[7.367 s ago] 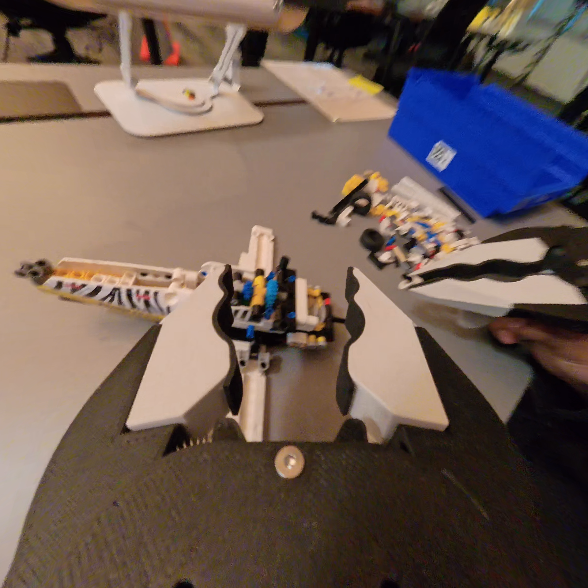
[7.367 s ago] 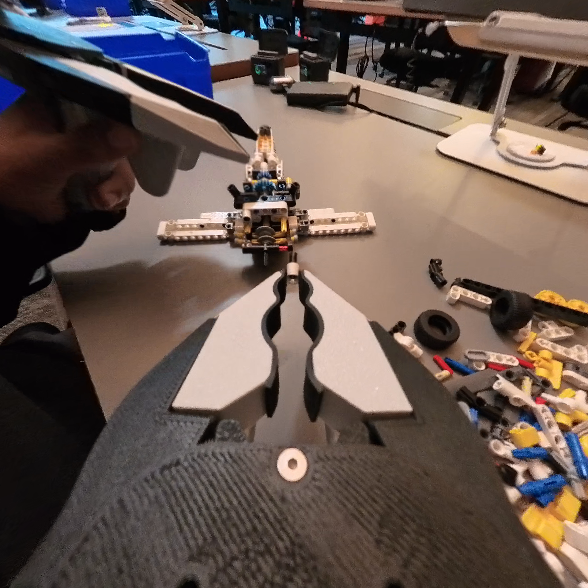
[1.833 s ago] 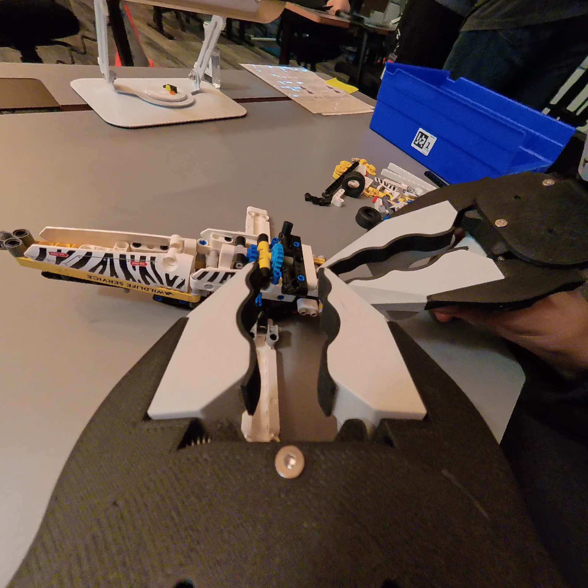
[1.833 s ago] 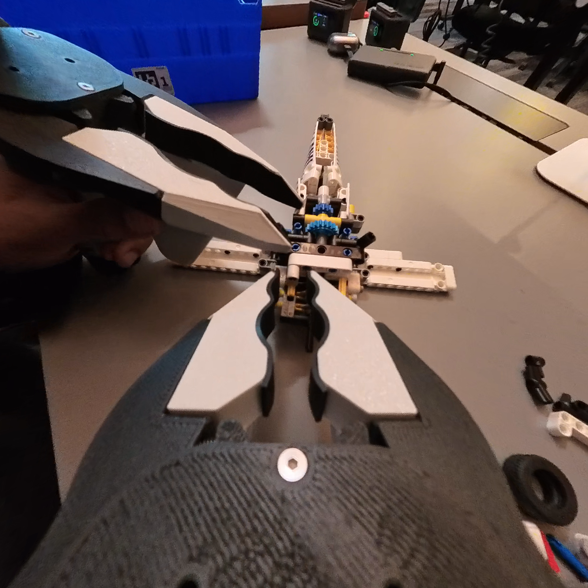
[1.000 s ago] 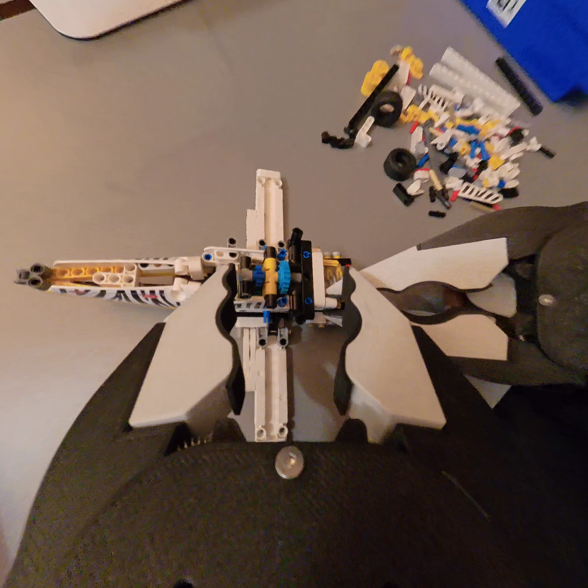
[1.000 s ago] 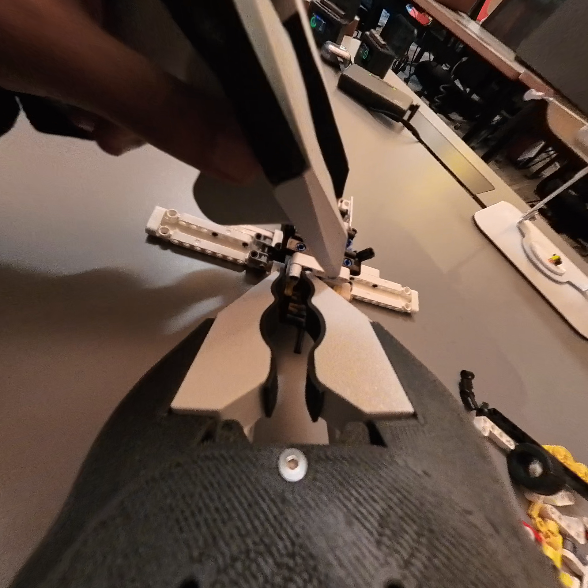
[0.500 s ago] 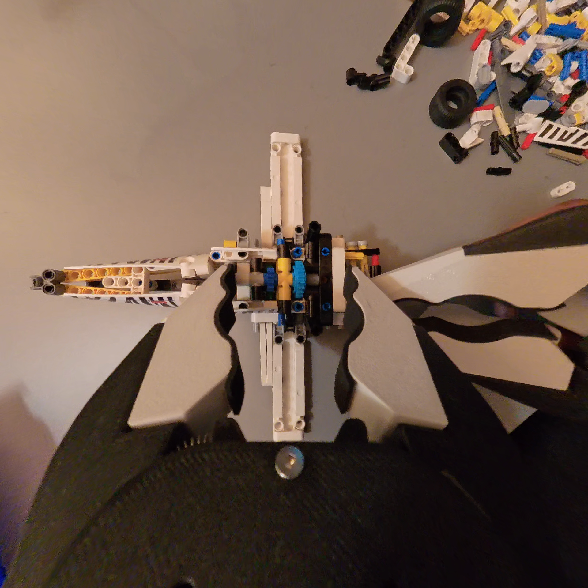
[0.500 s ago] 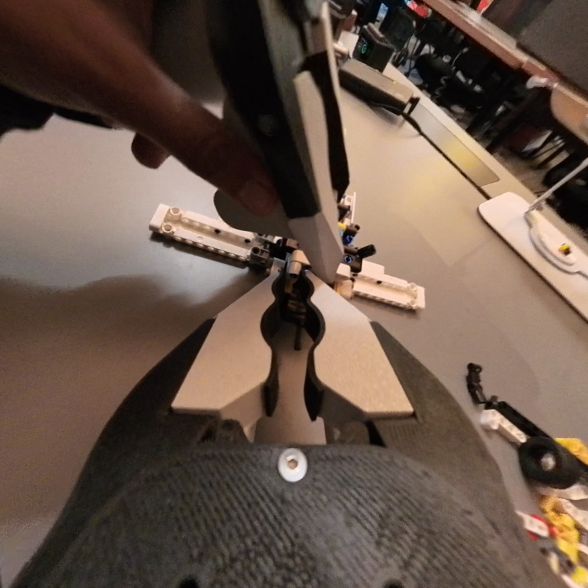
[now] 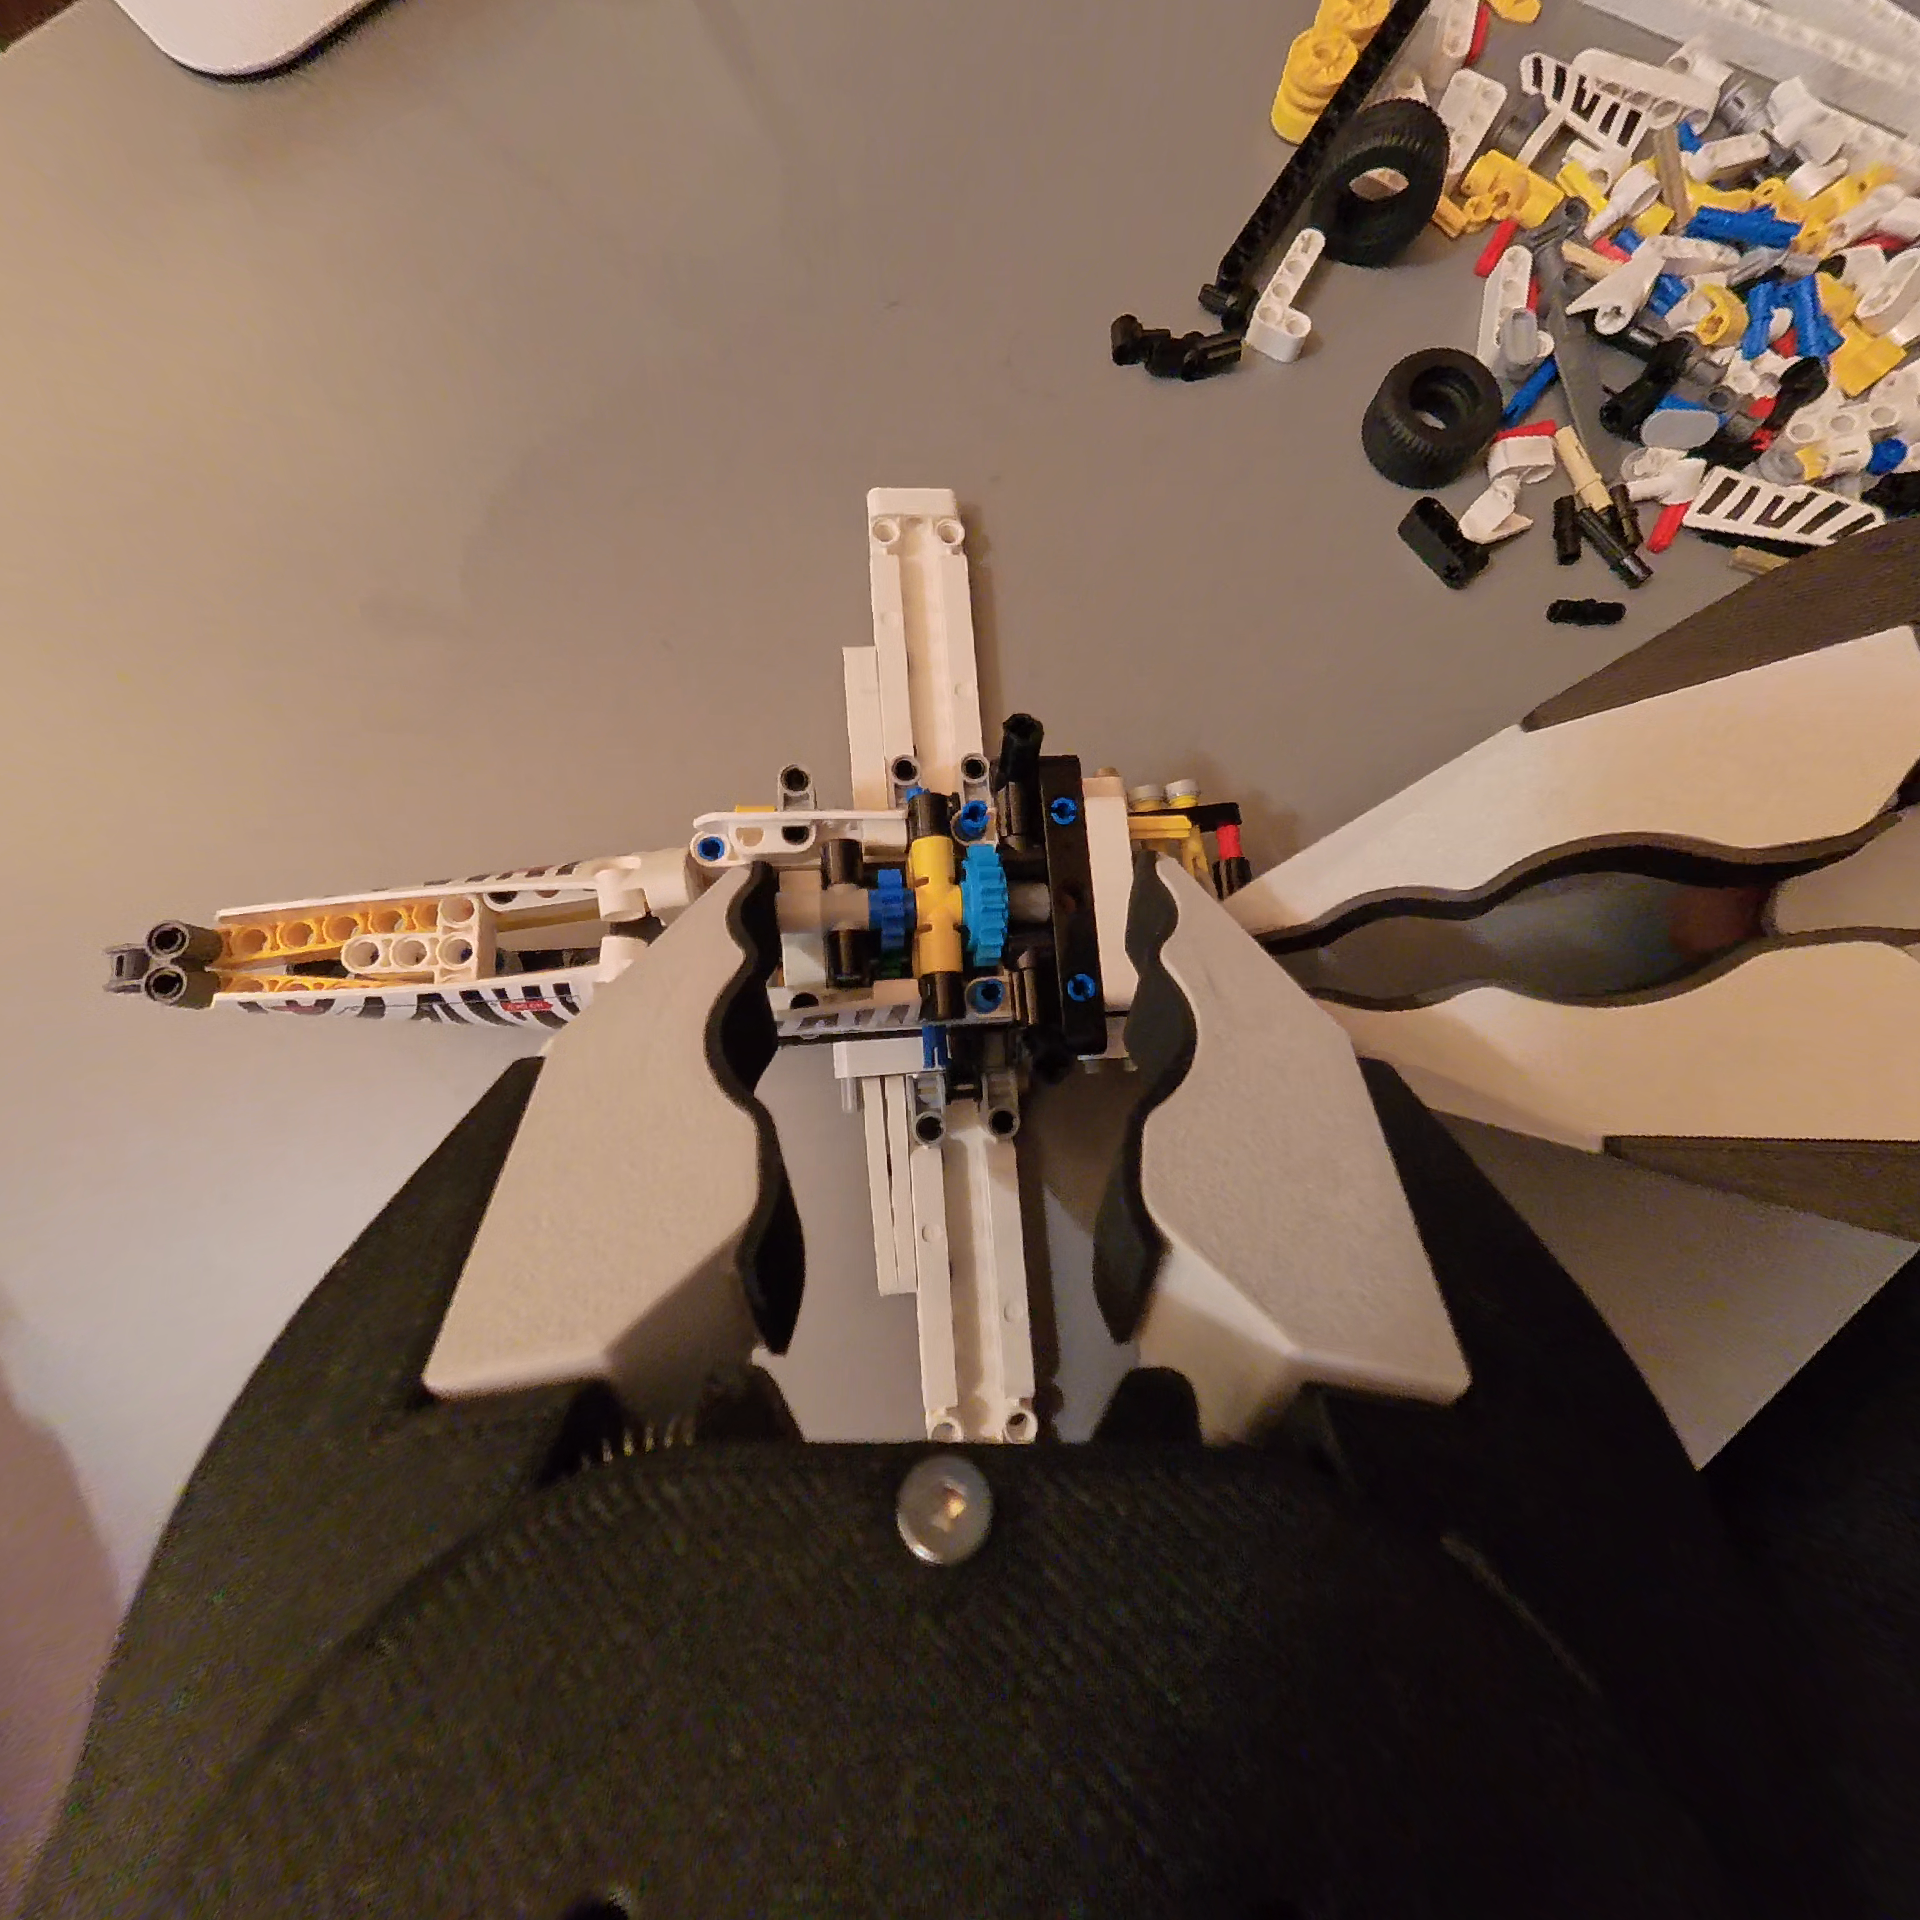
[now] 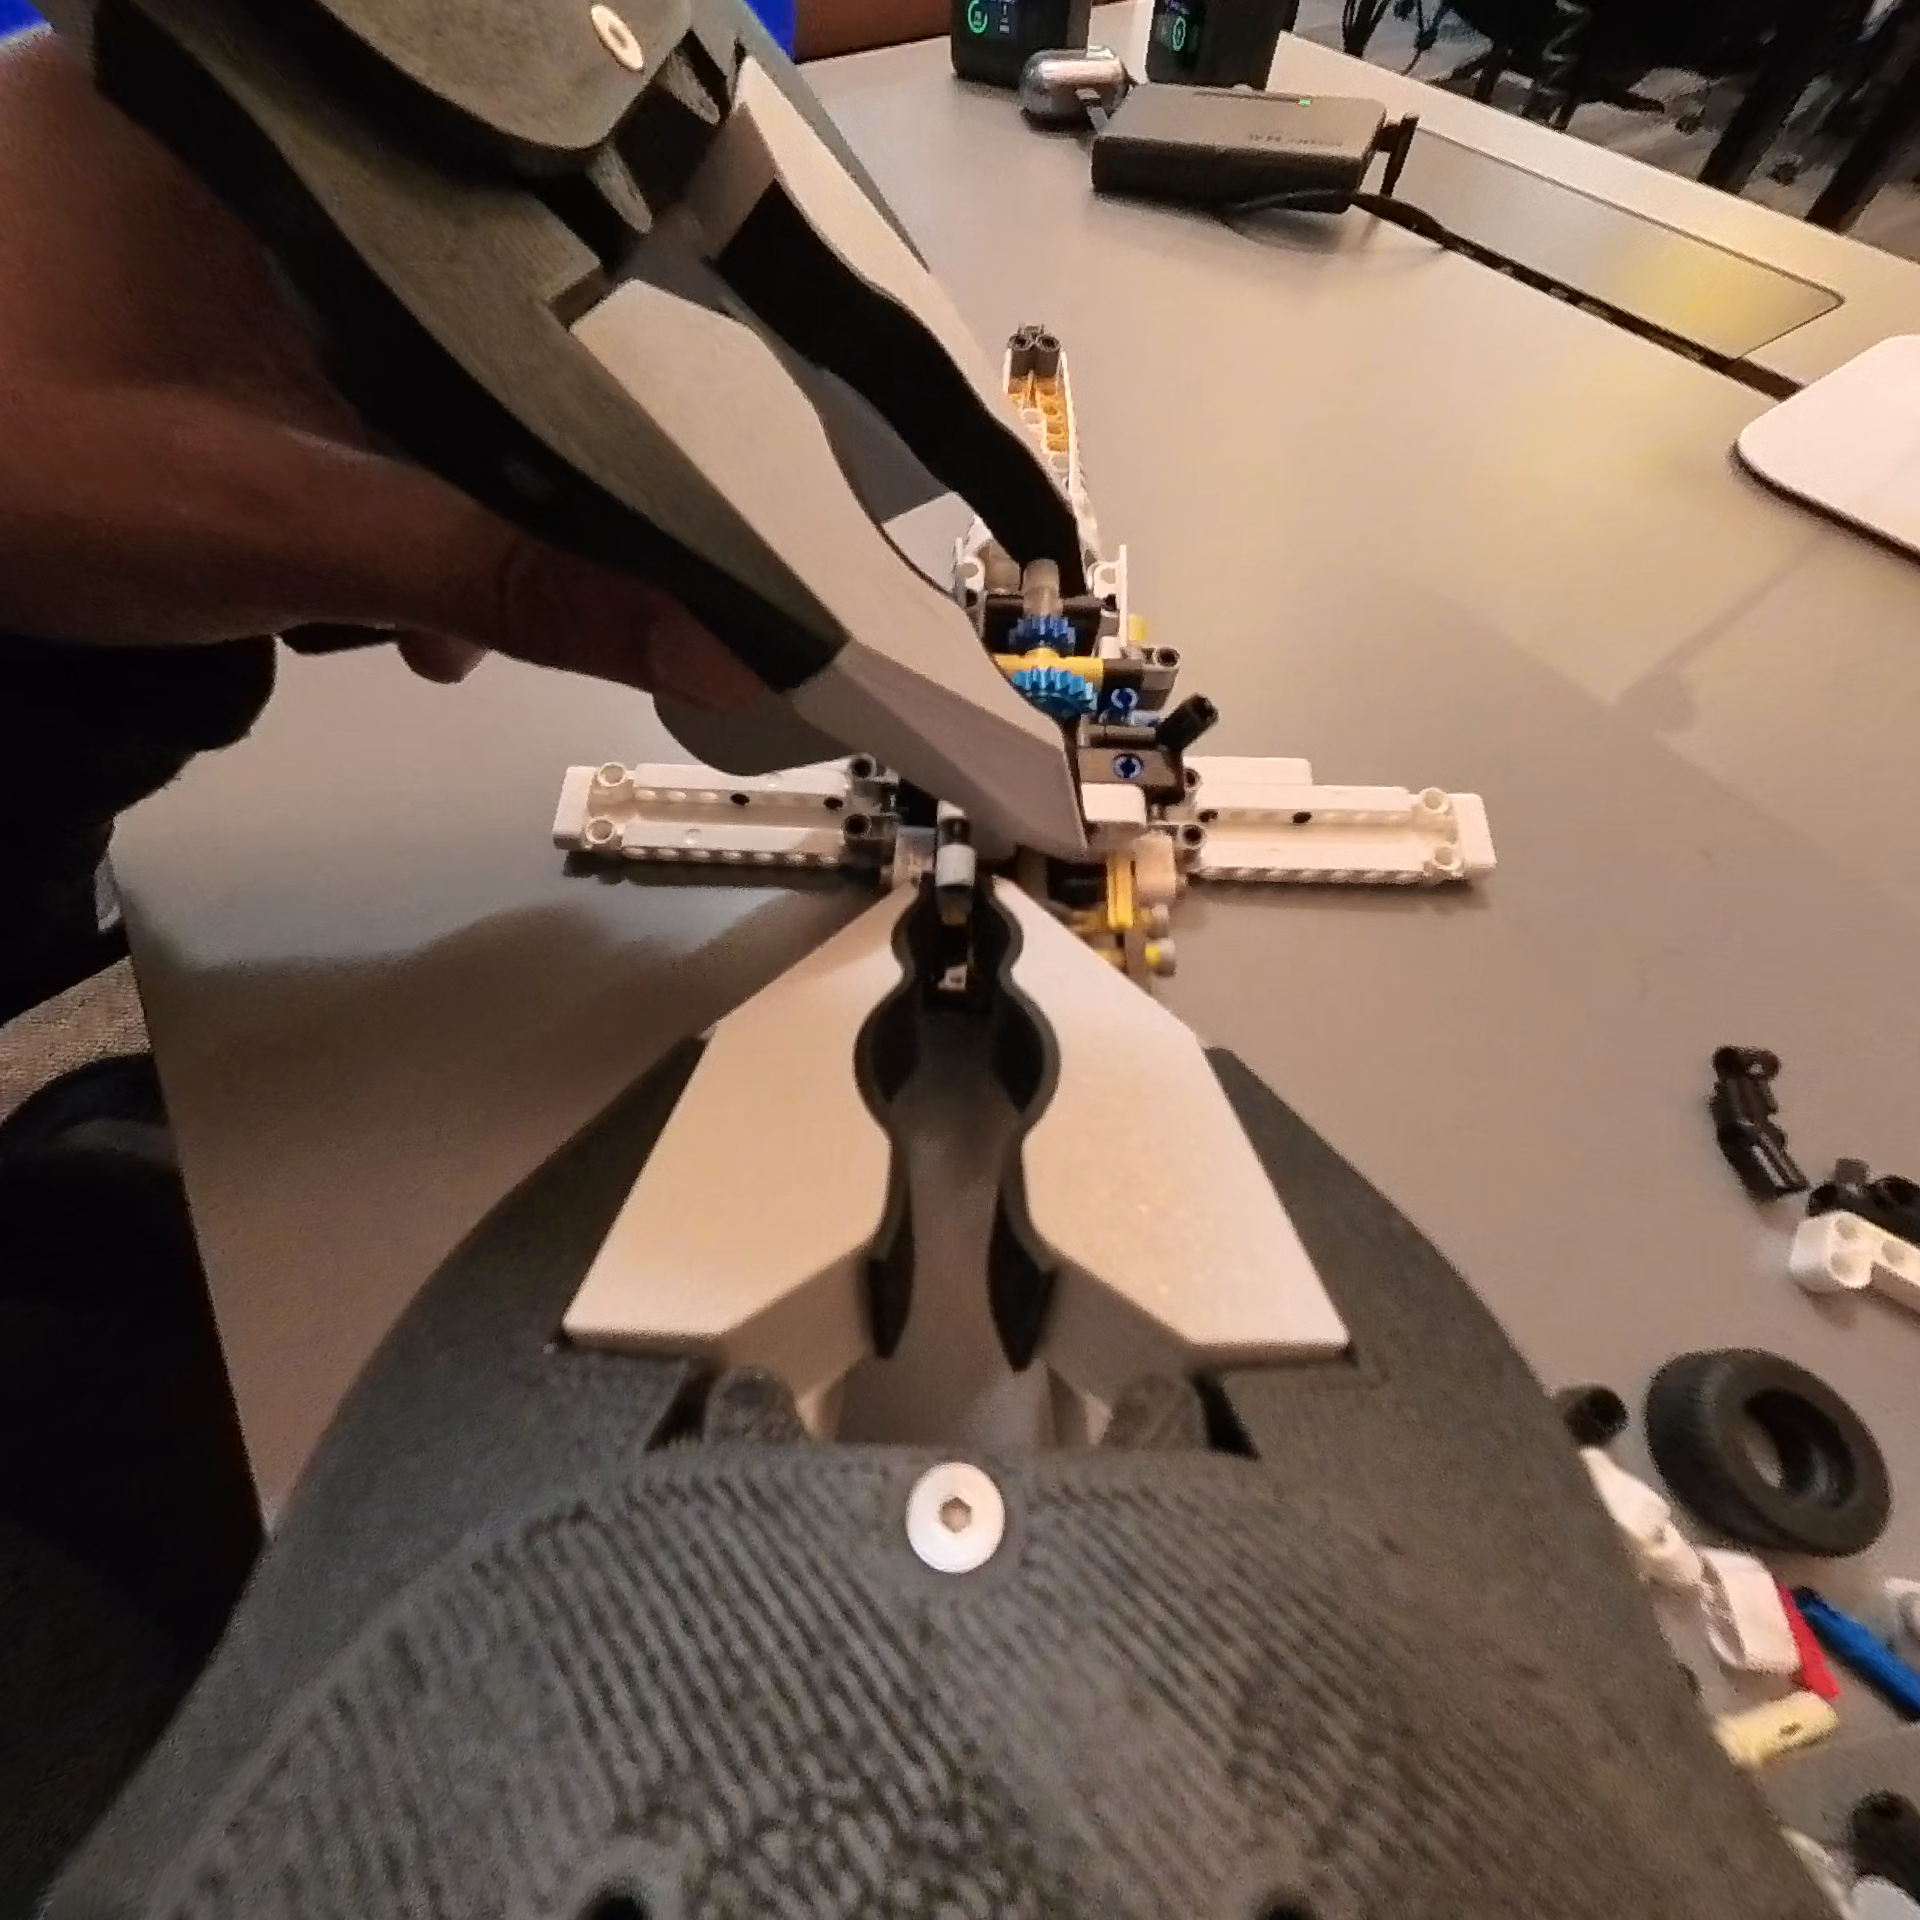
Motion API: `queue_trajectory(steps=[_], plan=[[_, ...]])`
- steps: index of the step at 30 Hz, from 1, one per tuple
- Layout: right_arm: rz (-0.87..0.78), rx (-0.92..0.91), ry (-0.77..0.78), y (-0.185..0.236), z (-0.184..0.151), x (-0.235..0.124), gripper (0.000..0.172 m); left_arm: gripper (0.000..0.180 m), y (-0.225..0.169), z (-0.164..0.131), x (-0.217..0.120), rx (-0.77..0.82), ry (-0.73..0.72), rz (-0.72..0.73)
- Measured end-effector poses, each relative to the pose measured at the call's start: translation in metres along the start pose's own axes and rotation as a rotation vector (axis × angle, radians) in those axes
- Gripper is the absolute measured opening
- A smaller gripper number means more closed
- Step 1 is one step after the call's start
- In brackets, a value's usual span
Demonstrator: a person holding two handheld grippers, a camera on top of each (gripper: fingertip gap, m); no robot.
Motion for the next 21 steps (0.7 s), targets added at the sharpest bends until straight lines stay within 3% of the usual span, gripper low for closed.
queue_trajectory(steps=[2,4,7,12,17,21], plan=[[-0.001,-0.004,0.019,0.001,-0.004,-0.004,0.005,0.067,0.000,-0.001,0.000,0.001,-0.005,0.005],[-0.006,0.014,0.033,0.000,-0.011,-0.013,0.005,0.067,0.018,-0.003,-0.001,-0.016,0.003,0.097],[-0.004,0.059,-0.024,-0.004,-0.012,-0.029,0.005,0.067,0.028,-0.008,-0.006,-0.080,0.016,0.036],[0.058,0.133,-0.101,-0.013,-0.007,-0.039,0.005,0.067,0.026,-0.007,-0.006,-0.082,0.009,0.049],[0.225,0.315,-0.230,-0.019,0.001,-0.052,0.005,0.068,0.026,-0.006,-0.010,-0.100,-0.013,0.031],[0.412,0.554,-0.388,-0.026,0.005,-0.068,0.005,0.070,0.015,0.009,-0.031,-0.087,-0.150,-0.037]])
Point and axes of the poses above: each gripper's, where its closed fingertips meet, x out along the fingers, z out of its top, y = z × x across the jaws, the point moved 4 cm from there along -x, back along the fingers, and after that the axes turned 2 degrees about z, right-handed, at the moved point
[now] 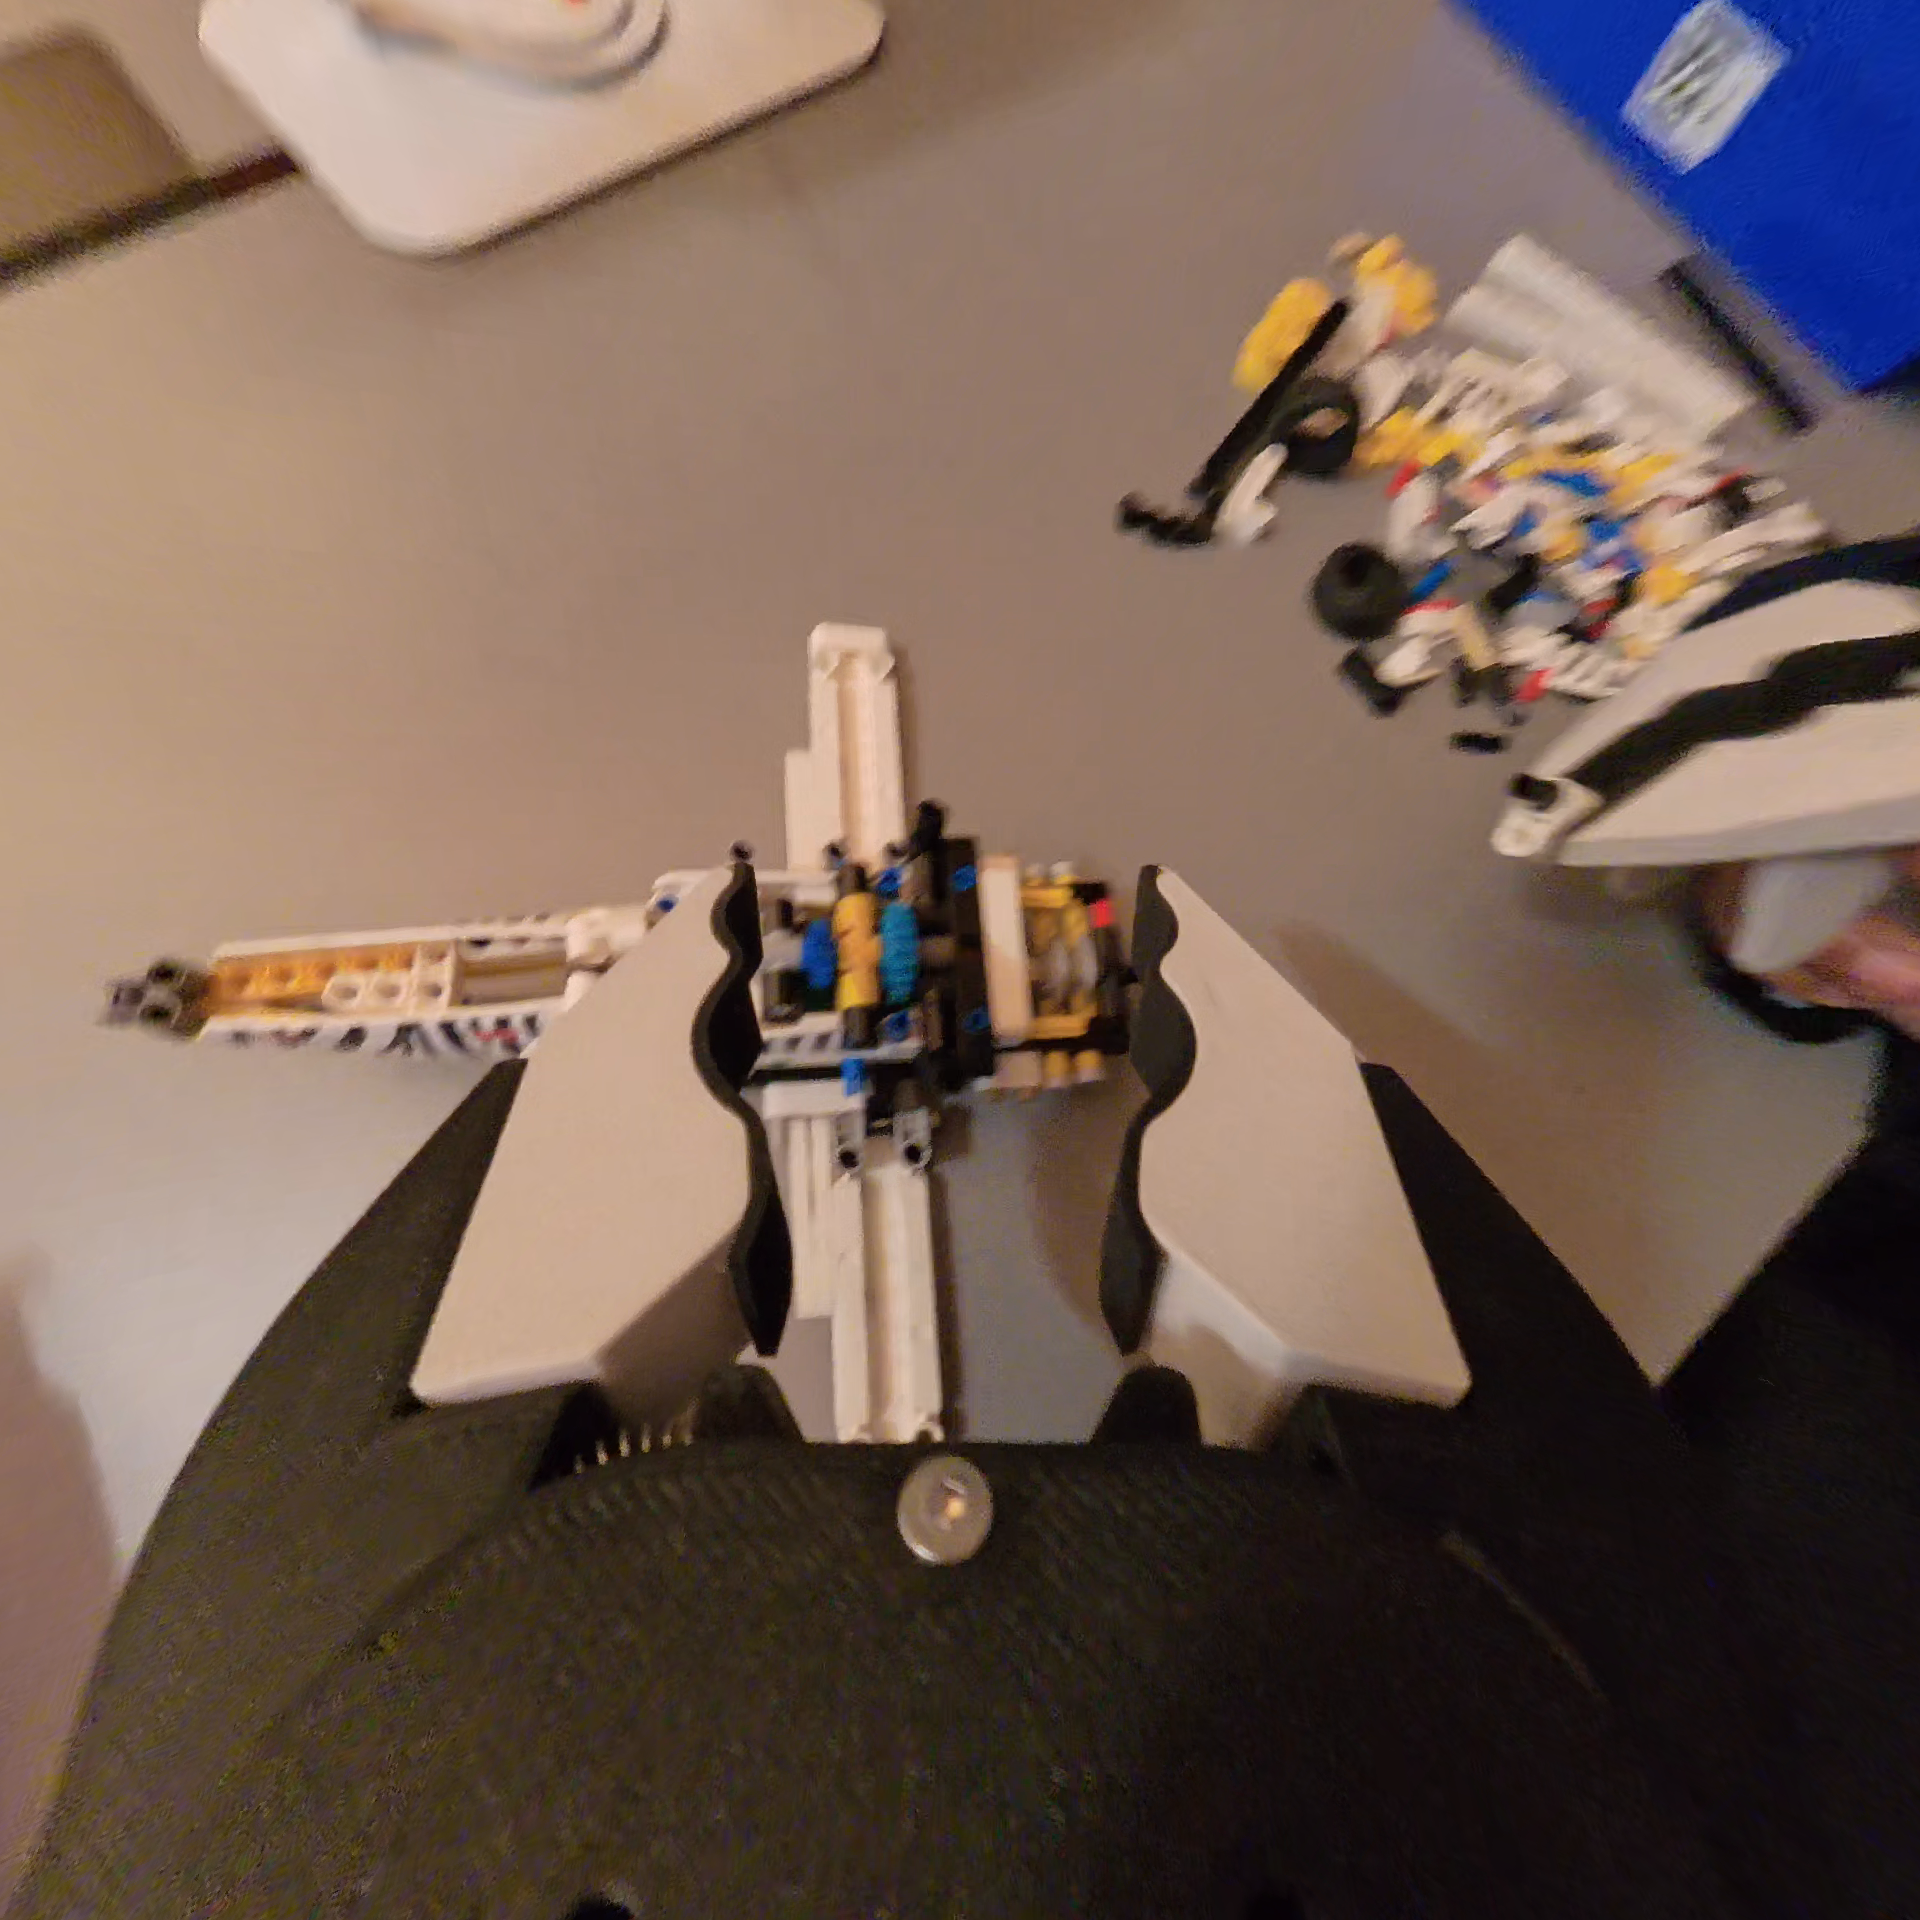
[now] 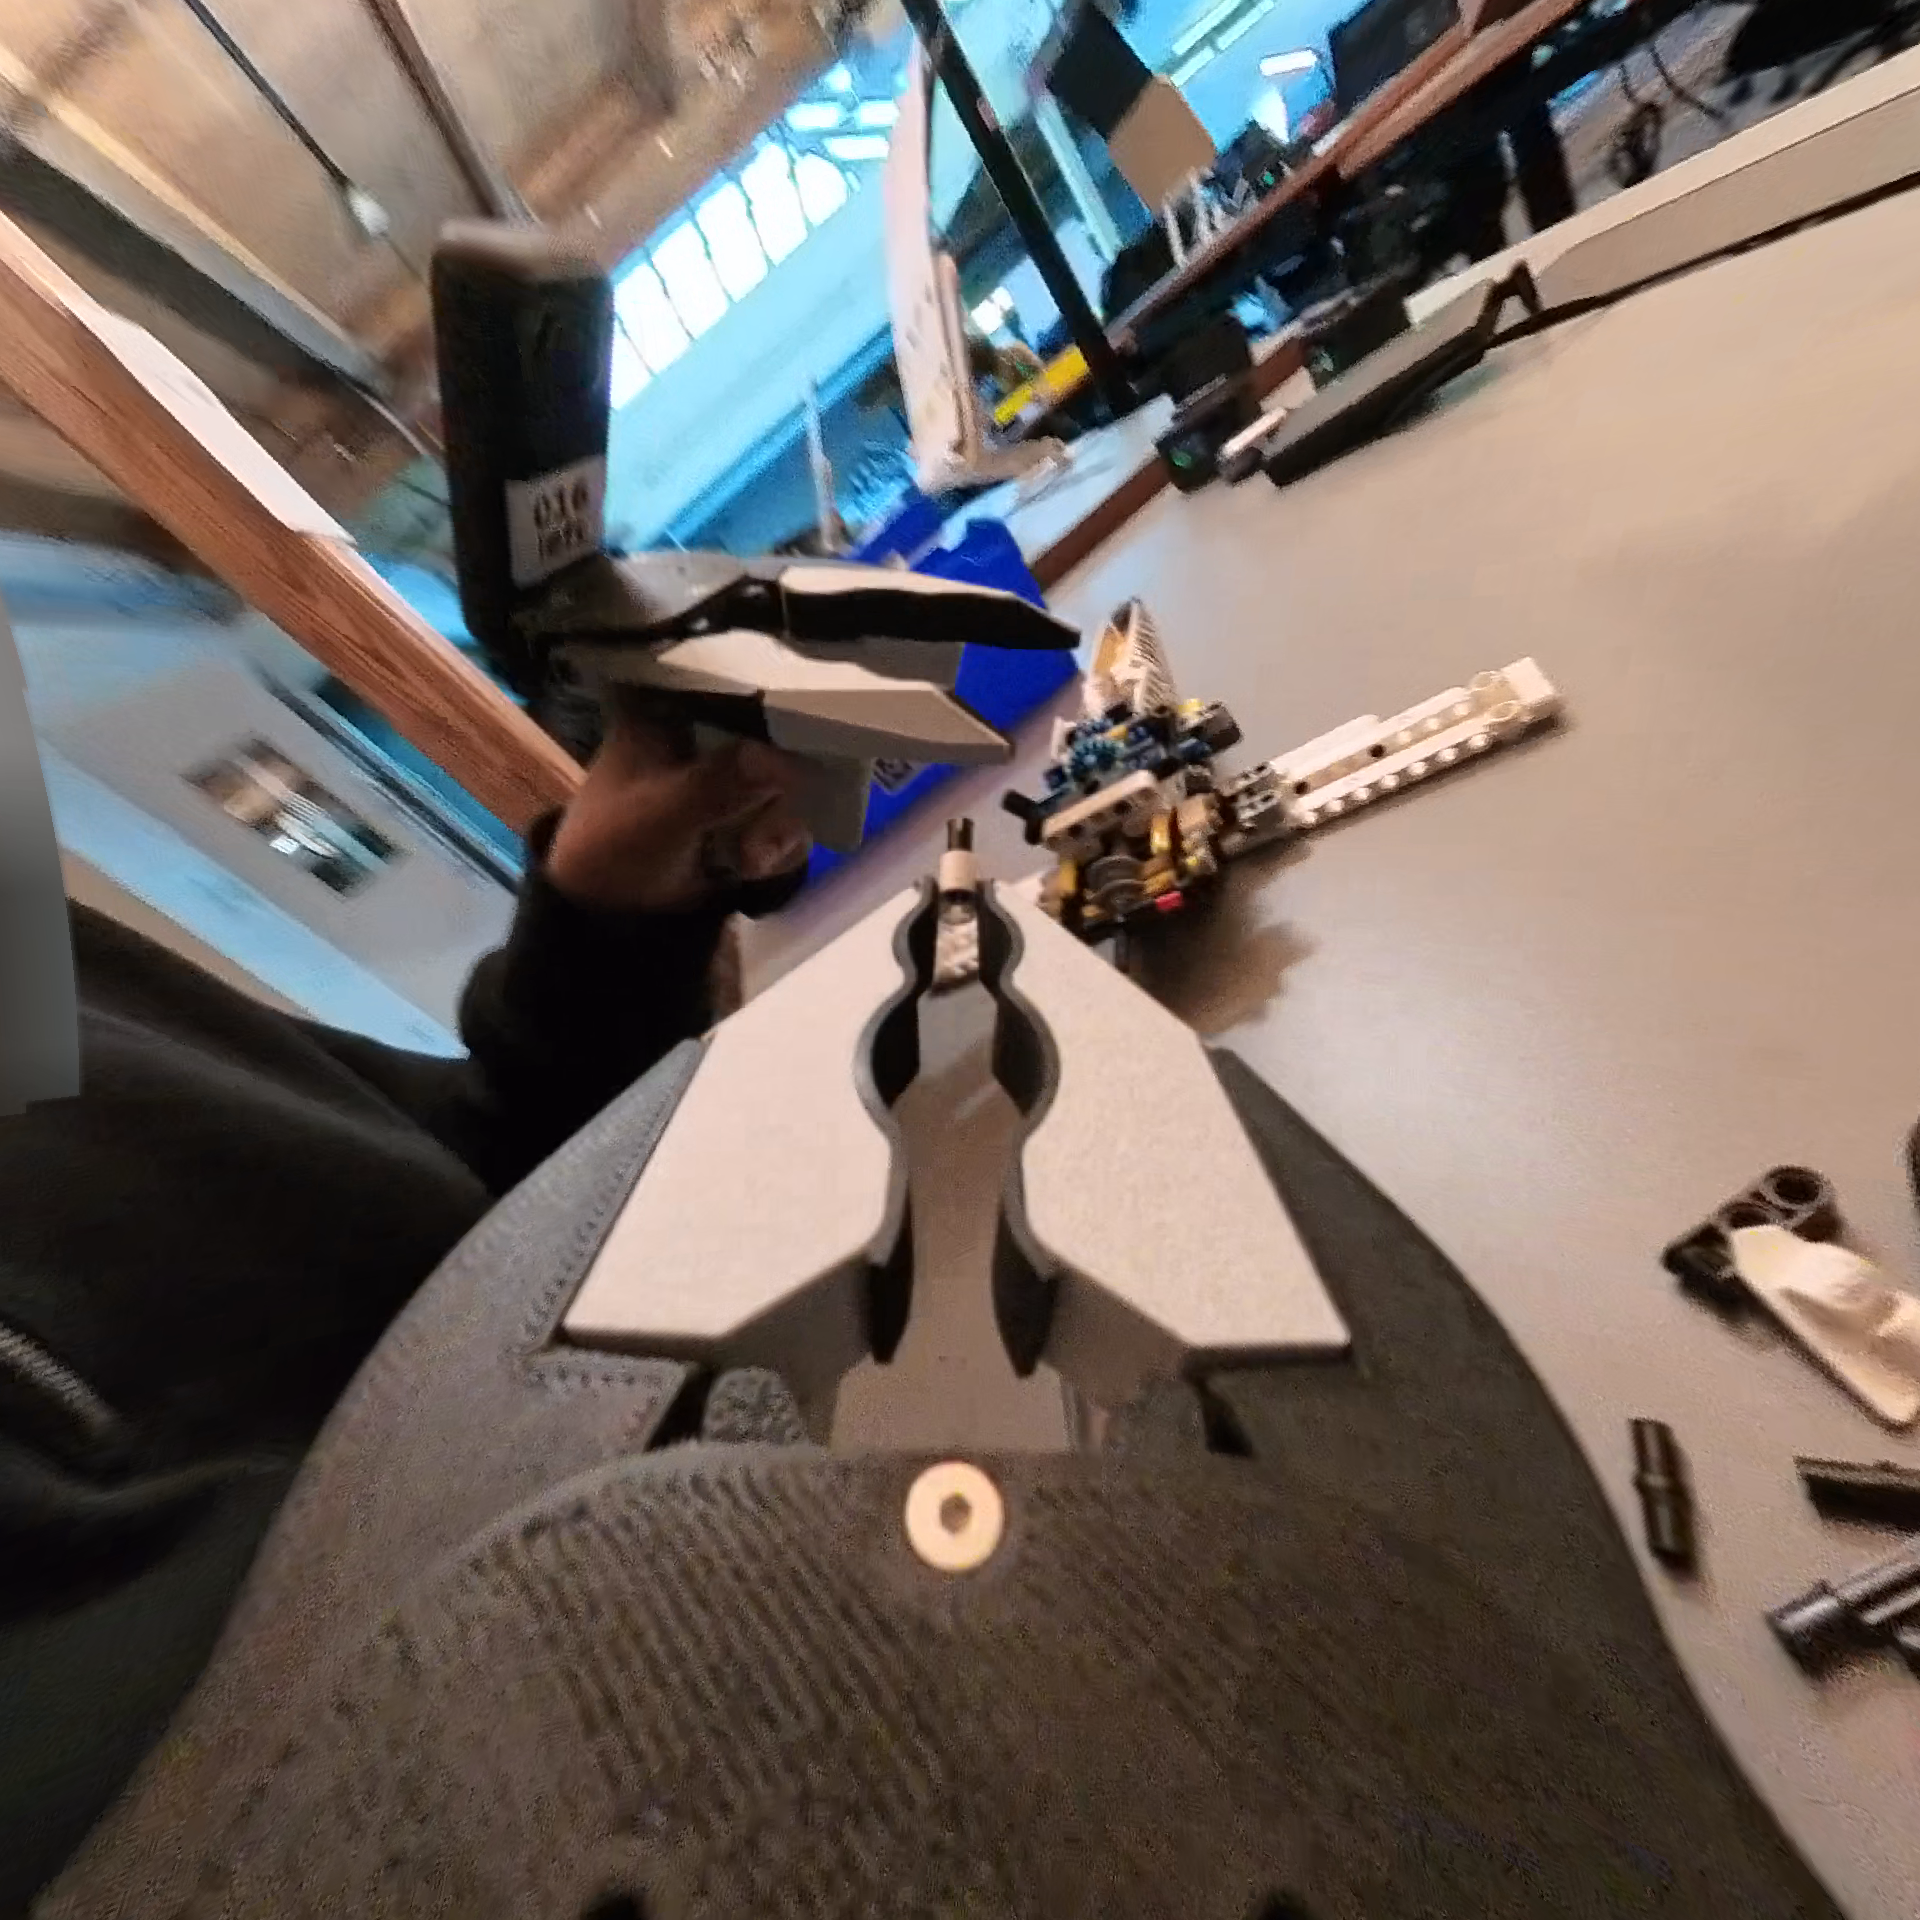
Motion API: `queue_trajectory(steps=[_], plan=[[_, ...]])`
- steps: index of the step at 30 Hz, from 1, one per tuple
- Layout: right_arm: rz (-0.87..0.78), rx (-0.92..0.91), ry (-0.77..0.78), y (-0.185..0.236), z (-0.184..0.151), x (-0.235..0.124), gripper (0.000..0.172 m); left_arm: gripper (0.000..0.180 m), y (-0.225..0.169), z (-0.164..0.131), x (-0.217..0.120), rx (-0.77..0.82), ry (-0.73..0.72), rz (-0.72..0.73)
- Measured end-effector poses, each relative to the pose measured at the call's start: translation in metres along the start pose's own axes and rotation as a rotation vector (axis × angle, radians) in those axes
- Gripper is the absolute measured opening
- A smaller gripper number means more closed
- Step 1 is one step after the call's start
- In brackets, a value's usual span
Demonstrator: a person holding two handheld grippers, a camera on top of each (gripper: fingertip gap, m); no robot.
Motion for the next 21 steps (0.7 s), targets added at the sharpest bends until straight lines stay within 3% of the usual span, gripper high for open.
queue_trajectory(steps=[4,7,11,14,18,21], plan=[[0.046,-0.061,-0.006,0.006,0.001,-0.009,0.005,0.058,-0.044,0.015,-0.014,-0.011,-0.134,-0.292],[-0.030,-0.275,0.033,0.013,0.002,-0.011,0.005,0.052,-0.074,0.013,-0.015,-0.159,-0.135,-0.611],[-0.107,-0.513,0.044,0.027,0.005,-0.010,0.005,0.027,-0.089,0.016,-0.020,-0.363,-0.244,-0.866],[-0.151,-0.630,0.048,0.034,0.005,-0.007,0.005,0.021,-0.093,0.012,-0.020,-0.447,-0.266,-0.938],[-0.176,-0.703,0.074,0.038,0.002,-0.002,0.005,0.004,-0.095,0.010,-0.023,-0.454,-0.288,-0.947],[-0.198,-0.738,0.077,0.040,0.002,-0.001,0.005,0.001,-0.094,0.009,-0.024,-0.454,-0.293,-0.944]])
Point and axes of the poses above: each gripper's, where its closed fingertips meet, x out along the fingers, z out of its top, y = z × x across the jaws, the point moved 4 cm from there along -x, back along the fingers, and after that the axes turned 2 degrees about z, right-handed, at the moved point
